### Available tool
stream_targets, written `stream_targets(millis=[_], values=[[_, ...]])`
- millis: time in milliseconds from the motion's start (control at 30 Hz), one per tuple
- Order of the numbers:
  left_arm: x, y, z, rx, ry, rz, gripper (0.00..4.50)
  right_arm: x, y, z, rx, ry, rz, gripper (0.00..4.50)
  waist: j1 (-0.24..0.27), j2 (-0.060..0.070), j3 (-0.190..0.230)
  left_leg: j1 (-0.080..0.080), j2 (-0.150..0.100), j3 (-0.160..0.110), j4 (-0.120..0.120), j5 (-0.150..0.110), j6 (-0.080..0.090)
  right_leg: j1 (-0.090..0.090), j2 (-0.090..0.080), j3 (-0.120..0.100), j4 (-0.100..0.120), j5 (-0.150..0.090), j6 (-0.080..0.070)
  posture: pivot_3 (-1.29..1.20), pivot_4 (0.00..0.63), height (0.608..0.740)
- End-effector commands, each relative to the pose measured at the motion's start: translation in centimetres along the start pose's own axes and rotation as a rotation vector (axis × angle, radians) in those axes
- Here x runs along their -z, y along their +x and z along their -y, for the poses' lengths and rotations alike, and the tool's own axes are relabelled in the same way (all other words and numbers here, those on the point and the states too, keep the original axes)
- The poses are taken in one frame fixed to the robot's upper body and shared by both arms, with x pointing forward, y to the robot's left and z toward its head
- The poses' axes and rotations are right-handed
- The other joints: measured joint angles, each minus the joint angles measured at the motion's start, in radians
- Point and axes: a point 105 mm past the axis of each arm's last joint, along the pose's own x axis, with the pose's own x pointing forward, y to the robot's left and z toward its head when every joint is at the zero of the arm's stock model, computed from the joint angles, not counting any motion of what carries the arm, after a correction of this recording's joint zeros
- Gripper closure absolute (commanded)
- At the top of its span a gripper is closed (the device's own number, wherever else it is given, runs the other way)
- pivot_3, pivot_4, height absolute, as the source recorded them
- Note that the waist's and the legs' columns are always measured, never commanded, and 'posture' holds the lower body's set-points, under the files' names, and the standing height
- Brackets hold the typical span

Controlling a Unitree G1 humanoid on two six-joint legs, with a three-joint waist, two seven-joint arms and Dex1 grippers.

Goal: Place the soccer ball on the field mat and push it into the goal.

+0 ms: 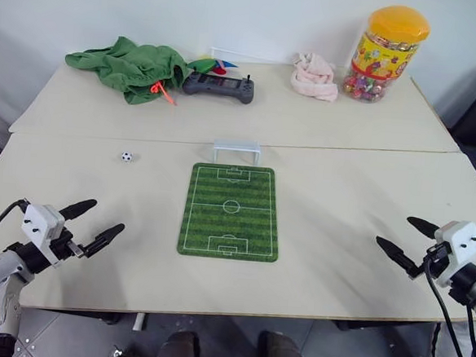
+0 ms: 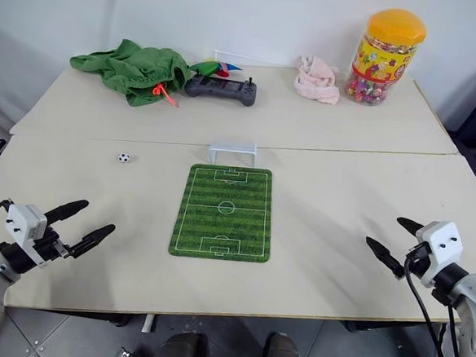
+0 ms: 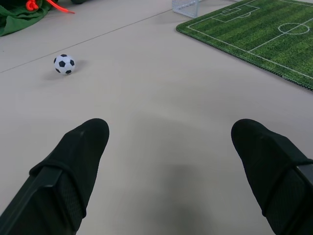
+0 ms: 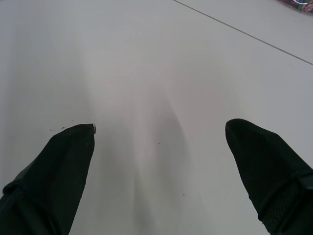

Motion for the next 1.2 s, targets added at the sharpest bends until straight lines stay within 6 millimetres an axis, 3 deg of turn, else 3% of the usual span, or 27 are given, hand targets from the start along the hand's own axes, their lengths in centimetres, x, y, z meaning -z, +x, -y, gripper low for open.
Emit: stream_targets(millis=[33, 433, 667, 800, 1000, 1200], values=[[-0.6, -0.3, -0.5, -0.001, 0.060, 0.001, 0.02, -1.0, -0.6, 0.7, 0.019, -0.030, 0.020, 0.00, 0.000, 0.000, 0.000, 0.000, 0.000, 0.000, 0.000, 0.000, 0.000, 0.000, 0.000, 0.000, 0.000, 0.000, 0.000, 0.00, 0.150, 0.740], [-1.6, 0.0, -1.3, -0.100, 0.027, -0.012, 0.02, -1.8, -1.1, 0.5, 0.009, -0.031, 0.033, 0.00, 0.000, 0.000, 0.000, 0.000, 0.000, 0.000, 0.001, 0.000, 0.000, 0.000, 0.000, 0.000, 0.001, 0.000, 0.000, 0.00, 0.150, 0.740], [-2.9, 1.2, -2.4, -0.115, 0.032, 0.009, 0.02, -5.3, -1.7, -0.6, -0.154, -0.011, 0.234, 0.00, 0.001, 0.000, 0.000, 0.000, 0.001, 0.000, 0.001, 0.000, 0.000, 0.000, 0.000, 0.000, 0.001, 0.000, 0.000, 0.00, 0.150, 0.740], [-3.4, 2.5, -4.1, -0.177, 0.030, -0.024, 0.02, -6.3, -2.2, -1.5, -0.243, -0.026, 0.277, 0.00, 0.004, -0.001, 0.000, 0.000, 0.001, 0.000, 0.002, 0.000, 0.000, 0.000, 0.001, 0.000, 0.002, 0.001, 0.001, 0.00, 0.150, 0.740], [-4.2, 6.2, -7.8, -0.356, -0.046, -0.035, 0.02, -6.7, -2.6, -3.2, -0.332, -0.009, 0.306, 0.00, 0.009, -0.002, 0.000, 0.000, 0.001, 0.000, 0.004, 0.000, 0.000, 0.000, 0.001, -0.001, 0.003, 0.002, 0.003, 0.00, 0.150, 0.740], [-4.4, 9.8, -8.6, -0.368, -0.081, -0.053, 0.02, -6.3, -2.5, -3.8, -0.319, 0.008, 0.290, 0.00, 0.016, -0.003, 0.000, 0.000, 0.001, 0.001, 0.010, 0.000, -0.003, 0.001, 0.001, -0.001, 0.004, 0.003, 0.004, 0.00, 0.150, 0.740]])
